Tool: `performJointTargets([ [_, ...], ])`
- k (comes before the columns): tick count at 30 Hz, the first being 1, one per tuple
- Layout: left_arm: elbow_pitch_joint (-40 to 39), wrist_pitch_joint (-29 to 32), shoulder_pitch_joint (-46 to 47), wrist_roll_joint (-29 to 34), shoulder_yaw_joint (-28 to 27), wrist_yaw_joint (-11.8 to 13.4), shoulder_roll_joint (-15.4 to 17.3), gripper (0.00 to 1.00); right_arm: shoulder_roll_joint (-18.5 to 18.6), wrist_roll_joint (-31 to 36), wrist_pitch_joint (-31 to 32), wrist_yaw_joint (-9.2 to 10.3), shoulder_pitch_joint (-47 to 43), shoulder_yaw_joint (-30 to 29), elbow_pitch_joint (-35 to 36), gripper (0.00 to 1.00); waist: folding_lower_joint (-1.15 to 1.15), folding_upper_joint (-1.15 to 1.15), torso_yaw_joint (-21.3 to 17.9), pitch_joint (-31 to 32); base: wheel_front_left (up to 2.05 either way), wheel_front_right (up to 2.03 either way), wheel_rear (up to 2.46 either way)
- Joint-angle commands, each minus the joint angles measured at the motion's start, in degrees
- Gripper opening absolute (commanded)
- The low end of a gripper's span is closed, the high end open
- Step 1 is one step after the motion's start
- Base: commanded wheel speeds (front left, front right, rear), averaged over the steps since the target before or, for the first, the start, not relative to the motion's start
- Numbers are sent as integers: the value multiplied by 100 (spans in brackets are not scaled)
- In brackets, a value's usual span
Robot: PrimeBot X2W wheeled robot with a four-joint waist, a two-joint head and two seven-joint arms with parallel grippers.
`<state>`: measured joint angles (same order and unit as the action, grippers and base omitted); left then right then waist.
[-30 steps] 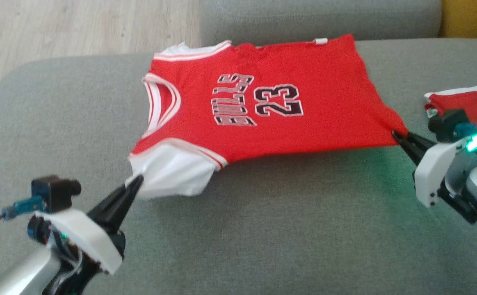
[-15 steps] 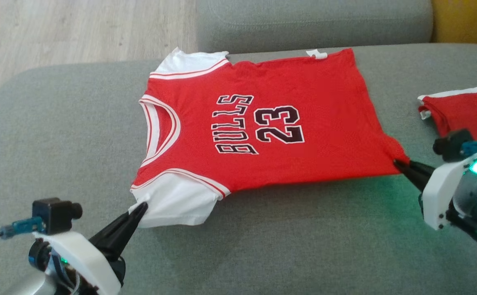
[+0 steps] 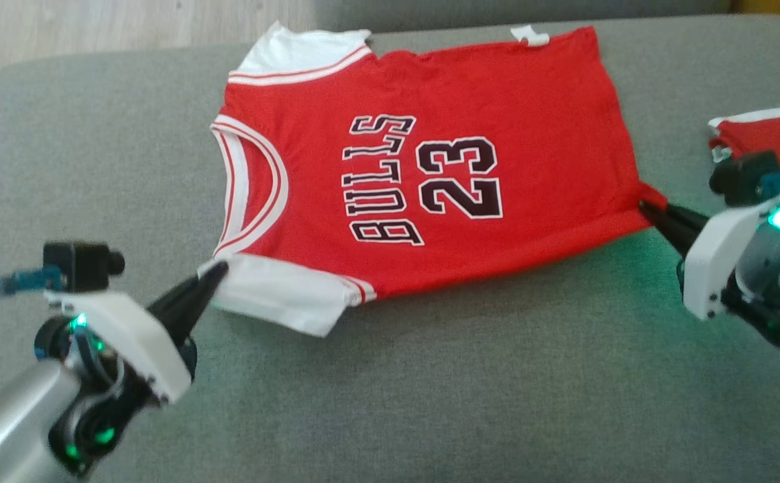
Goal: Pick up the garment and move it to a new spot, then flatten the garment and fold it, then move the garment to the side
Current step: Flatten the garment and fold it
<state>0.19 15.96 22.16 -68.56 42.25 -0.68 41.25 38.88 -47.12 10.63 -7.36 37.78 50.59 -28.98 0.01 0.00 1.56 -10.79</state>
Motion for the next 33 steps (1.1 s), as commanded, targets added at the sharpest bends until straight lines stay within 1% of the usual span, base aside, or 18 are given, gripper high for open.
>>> performJointTargets([
  [1,-14,67,423,-66,-362,48,136,0,69,58,23,-13,137,-102,22,0,-1,0,0,-107,0,0,0],
  [4,274,338,785,-112,-347,47,39,0,-60,121,160,-13,319,-187,-204,0,-1,0,5,-250,0,0,0],
  [7,571,509,1205,1,-311,36,-65,0,-191,215,279,-13,525,-216,-427,0,-1,0,6,-377,0,0,0],
  [11,984,737,1758,279,-169,-41,-168,0,-388,284,339,-13,780,-225,-671,0,-1,0,-1,-530,0,0,0],
  [12,984,737,1758,279,-169,-41,-168,0,-388,284,339,-13,780,-225,-671,0,-1,0,-1,-530,0,0,0],
  [15,1344,879,2132,468,-69,-124,-240,0,-529,315,377,-13,959,-193,-825,0,-1,0,-30,-647,0,0,0],
  [23,2228,1061,2899,877,175,-290,-513,0,-775,380,349,-13,1371,-24,-1169,0,-1,0,-137,-961,0,0,0],
  [24,2309,958,3003,990,188,-297,-549,50,-798,415,266,-13,1441,-48,-1236,10,-1,0,-152,-994,0,0,0],
  [25,2403,762,3114,1128,166,-259,-593,100,-824,466,135,-13,1518,-111,-1331,100,-1,0,-167,-1027,0,0,0],
  [28,2679,-129,3398,1512,22,-115,-822,100,-983,623,-382,-13,1721,-389,-1667,100,-1,0,-199,-1073,0,0,0],
  [32,2976,-1517,3583,1694,-368,60,-1184,100,-1212,720,-1271,-13,1900,-893,-2023,100,-1,0,-220,-1030,0,0,0],
  [33,3025,-1832,3595,1725,-445,72,-1254,100,-1263,758,-1525,-13,1936,-1010,-2067,100,-1,0,-224,-999,0,0,0],
])
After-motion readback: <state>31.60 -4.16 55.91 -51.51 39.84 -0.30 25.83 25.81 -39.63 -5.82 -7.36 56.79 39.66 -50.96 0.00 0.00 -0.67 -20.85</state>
